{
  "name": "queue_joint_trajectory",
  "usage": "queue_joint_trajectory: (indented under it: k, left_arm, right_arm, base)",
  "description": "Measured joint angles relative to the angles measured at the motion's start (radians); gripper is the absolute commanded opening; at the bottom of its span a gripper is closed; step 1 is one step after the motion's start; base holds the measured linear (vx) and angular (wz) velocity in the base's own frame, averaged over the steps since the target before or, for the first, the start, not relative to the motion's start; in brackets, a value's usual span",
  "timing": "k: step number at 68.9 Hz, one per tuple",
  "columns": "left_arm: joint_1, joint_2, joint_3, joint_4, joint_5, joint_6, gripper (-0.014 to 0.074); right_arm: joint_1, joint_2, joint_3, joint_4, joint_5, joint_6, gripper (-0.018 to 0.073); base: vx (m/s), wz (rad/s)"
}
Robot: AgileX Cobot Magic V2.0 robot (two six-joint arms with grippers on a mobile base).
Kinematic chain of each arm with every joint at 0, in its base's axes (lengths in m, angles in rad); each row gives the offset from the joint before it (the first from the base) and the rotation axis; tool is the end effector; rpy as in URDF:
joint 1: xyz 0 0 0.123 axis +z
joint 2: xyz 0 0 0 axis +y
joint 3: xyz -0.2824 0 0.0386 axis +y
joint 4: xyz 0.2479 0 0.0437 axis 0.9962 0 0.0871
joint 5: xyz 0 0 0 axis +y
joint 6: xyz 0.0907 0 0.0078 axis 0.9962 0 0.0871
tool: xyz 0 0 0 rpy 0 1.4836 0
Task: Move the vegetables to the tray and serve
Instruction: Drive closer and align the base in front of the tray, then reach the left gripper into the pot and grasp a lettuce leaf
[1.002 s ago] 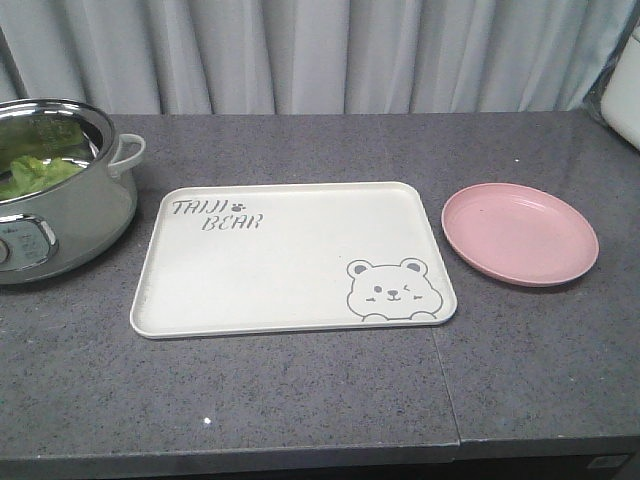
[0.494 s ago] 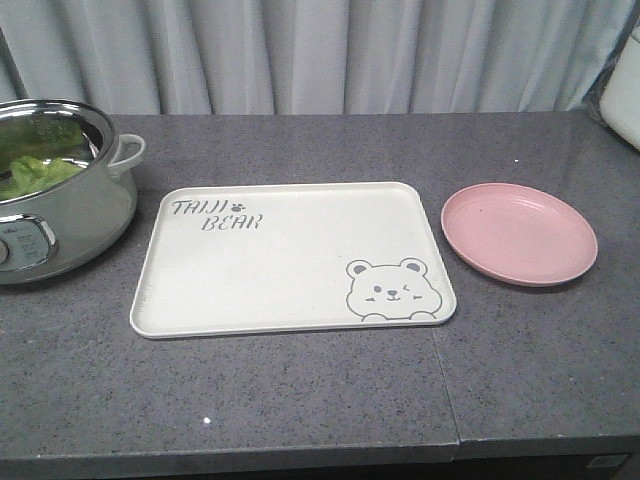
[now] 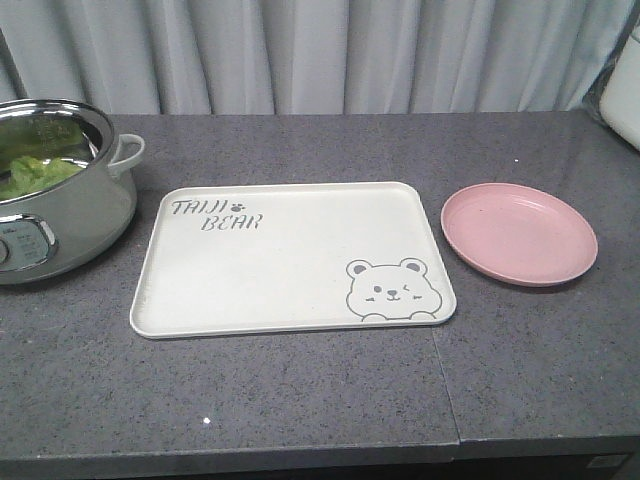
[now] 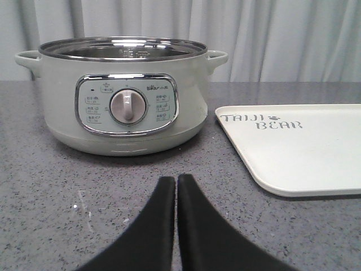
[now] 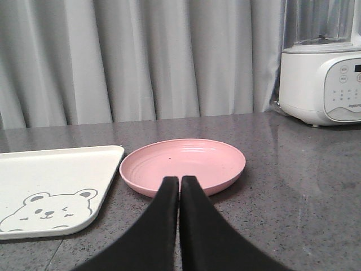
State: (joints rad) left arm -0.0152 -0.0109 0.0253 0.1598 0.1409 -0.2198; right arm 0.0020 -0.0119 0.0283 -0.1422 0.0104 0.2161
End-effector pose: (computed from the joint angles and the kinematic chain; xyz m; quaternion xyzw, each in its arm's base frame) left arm 0.0565 0.0012 0.1925 -0.0246 0.7297 -0.0181 0.6830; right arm 0.0566 0.0000 0.2032 0.0252 0.6849 0.0271 0.7277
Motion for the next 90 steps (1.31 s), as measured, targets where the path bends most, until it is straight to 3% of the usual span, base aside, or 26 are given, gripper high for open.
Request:
queue_joint_trajectory:
  k: [39,54,72,81,90]
  left_arm:
    - [0.000,0.000,0.000,0.000,-0.021,-0.006,-0.0006]
    - [0.000,0.000,0.000,-0.017,-0.231,-0.158,-0.0006]
    - [0.000,0.000,0.000,-0.018,-0.458,-0.239,-0.0006]
    - [0.000,0.000,0.000,-0.019,-0.524,-0.357,-0.0006]
    - [0.000,0.000,-0.084,-0.019,-0.464,-0.392,-0.0006]
  right_arm:
    - [0.000,0.000,0.000,0.003,-0.010,0.019,-0.0003]
    - [0.000,0.000,0.000,0.076,-0.150,0.168,-0.0003]
    - [0.000,0.000,0.000,0.106,-0.181,0.319,-0.0003]
    - [0.000,0.002,-0.064,0.035,-0.134,0.365,-0.0003]
    - [0.000,0.101,-0.282,-0.062,-0.028,0.383,-0.0001]
  base:
    - [0.00,0.00]
    - [0.00,0.00]
    - [0.00,0.00]
    - [0.00,0.00]
    - [0.00,0.00]
